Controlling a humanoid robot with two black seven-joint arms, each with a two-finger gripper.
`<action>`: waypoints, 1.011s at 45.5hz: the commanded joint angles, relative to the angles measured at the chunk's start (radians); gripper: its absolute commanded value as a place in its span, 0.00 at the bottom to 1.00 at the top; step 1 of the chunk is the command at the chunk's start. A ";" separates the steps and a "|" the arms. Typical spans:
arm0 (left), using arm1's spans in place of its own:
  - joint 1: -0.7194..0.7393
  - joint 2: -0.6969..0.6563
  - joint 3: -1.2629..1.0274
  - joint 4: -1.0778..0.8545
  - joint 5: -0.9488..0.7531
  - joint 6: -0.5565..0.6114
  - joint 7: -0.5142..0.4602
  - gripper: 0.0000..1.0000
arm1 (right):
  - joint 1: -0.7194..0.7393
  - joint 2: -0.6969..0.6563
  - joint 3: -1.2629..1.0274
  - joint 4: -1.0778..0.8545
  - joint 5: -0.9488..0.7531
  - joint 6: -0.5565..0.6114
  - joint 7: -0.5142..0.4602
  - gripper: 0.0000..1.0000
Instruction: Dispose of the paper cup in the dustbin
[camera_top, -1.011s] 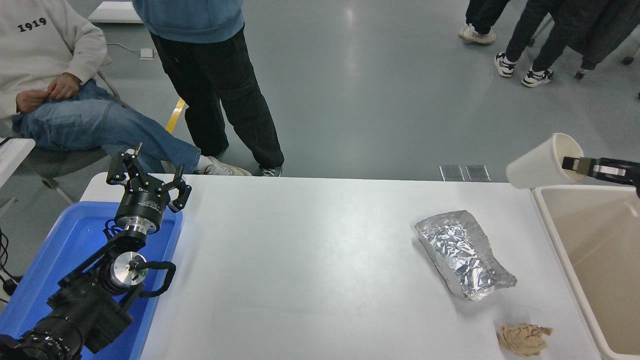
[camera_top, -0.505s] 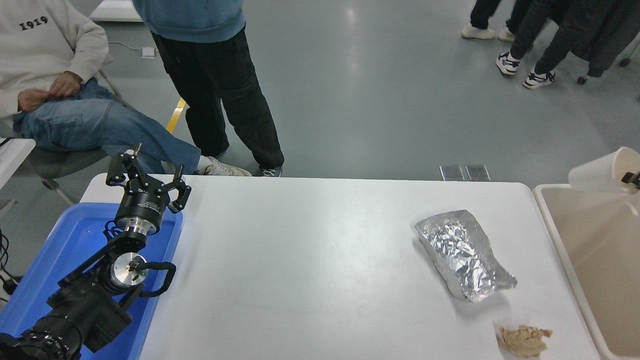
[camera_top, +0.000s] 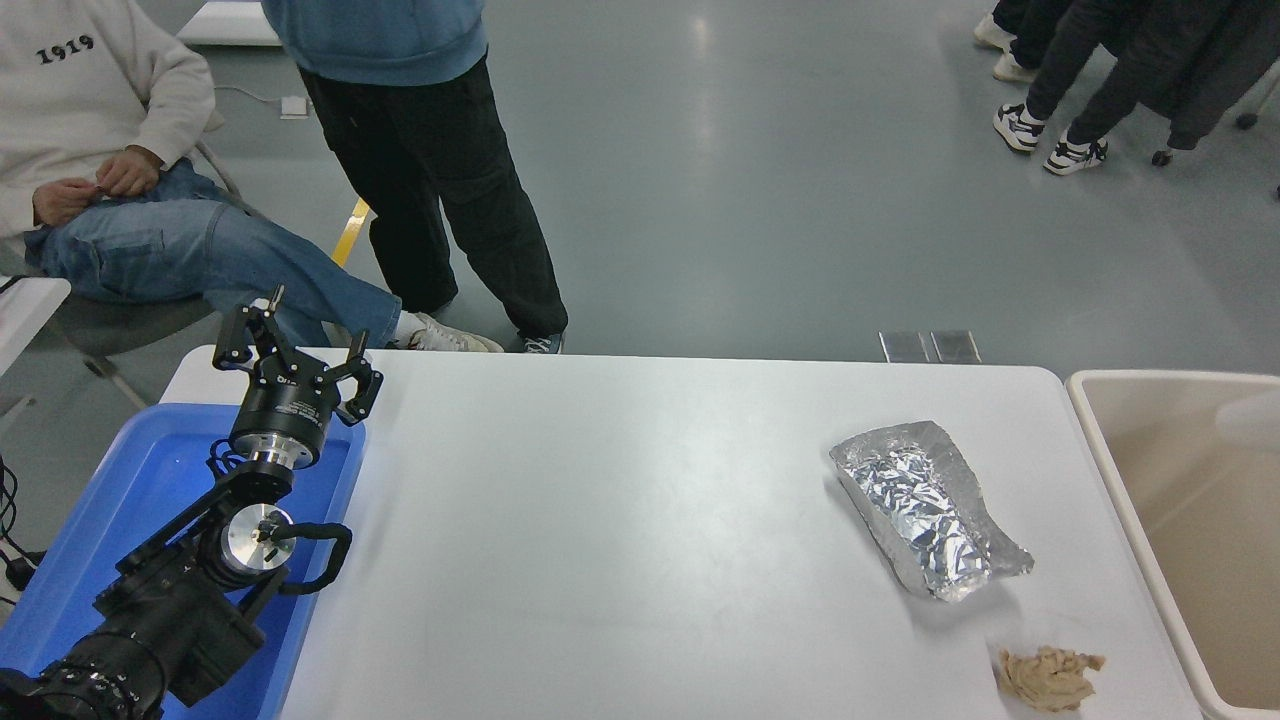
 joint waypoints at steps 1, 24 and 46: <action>0.000 0.000 0.000 0.000 0.000 0.000 0.000 1.00 | -0.059 0.068 0.003 -0.057 0.194 -0.005 -0.072 0.00; 0.000 0.000 0.000 0.000 0.000 0.000 0.000 1.00 | -0.137 0.133 0.037 -0.057 0.337 -0.043 -0.086 0.00; 0.000 0.000 0.000 0.000 0.000 0.000 0.000 1.00 | -0.137 0.138 0.049 -0.057 0.337 -0.054 -0.090 0.00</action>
